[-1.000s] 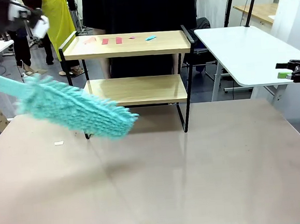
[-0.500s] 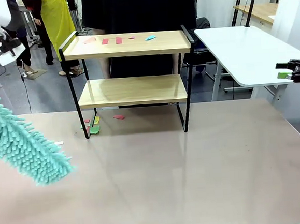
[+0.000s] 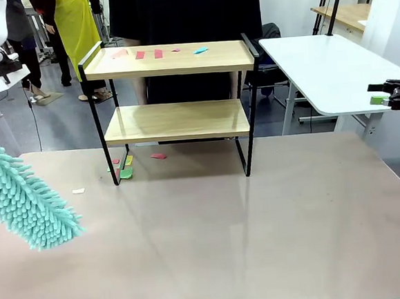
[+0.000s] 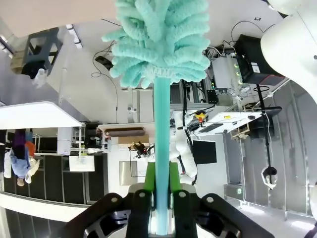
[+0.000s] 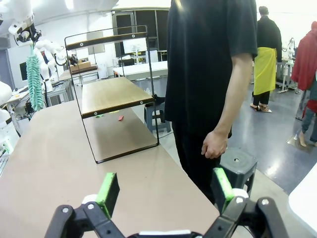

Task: Clean the shelf.
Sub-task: Clean the specific section of the Shelf indicated by the human with the Duster.

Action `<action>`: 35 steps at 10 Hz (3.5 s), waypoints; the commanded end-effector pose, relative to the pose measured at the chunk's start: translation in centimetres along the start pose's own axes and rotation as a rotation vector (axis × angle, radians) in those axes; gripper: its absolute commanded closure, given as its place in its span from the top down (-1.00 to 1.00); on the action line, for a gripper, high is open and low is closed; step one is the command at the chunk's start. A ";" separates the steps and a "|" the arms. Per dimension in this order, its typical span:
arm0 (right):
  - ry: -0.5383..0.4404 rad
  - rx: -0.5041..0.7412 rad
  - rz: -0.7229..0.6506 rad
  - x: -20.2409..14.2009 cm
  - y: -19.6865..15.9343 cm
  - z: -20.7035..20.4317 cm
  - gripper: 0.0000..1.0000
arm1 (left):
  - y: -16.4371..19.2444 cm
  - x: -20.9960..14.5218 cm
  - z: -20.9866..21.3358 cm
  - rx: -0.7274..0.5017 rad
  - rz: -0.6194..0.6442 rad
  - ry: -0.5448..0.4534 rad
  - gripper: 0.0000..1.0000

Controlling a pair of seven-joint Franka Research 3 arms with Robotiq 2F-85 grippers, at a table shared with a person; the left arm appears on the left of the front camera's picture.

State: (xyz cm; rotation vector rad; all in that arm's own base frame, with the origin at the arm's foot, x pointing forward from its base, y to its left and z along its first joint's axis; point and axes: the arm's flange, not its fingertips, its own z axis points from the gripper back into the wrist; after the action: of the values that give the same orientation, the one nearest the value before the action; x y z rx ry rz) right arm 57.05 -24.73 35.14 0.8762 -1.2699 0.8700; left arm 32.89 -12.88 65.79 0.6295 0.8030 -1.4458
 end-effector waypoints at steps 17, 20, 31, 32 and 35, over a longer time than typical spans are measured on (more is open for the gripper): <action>-0.001 0.001 0.006 0.3 0.0 -0.2 1.00 | -0.4 0.0 0.4 -0.021 0.013 -0.011 -0.74; -0.001 0.001 0.006 0.3 0.0 -0.2 1.00 | -0.4 0.0 0.4 -0.021 0.013 -0.011 -0.74; -0.001 0.001 0.006 0.3 0.0 -0.2 1.00 | -3.5 -6.3 6.8 -0.121 0.144 -0.900 -0.74; -0.001 0.001 0.006 0.3 0.0 -0.2 1.00 | -3.7 -6.1 9.3 -0.129 0.247 -0.990 -0.74; -0.001 0.001 0.006 0.3 0.0 -0.2 1.00 | -5.5 -3.3 15.5 -0.220 0.704 -1.225 -0.74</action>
State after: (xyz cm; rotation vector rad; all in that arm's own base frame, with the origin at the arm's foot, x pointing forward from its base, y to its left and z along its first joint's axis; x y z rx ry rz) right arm 57.04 -24.74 35.13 0.8762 -1.2699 0.8698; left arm 30.07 -21.58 78.96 -0.2463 -0.1285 -0.9623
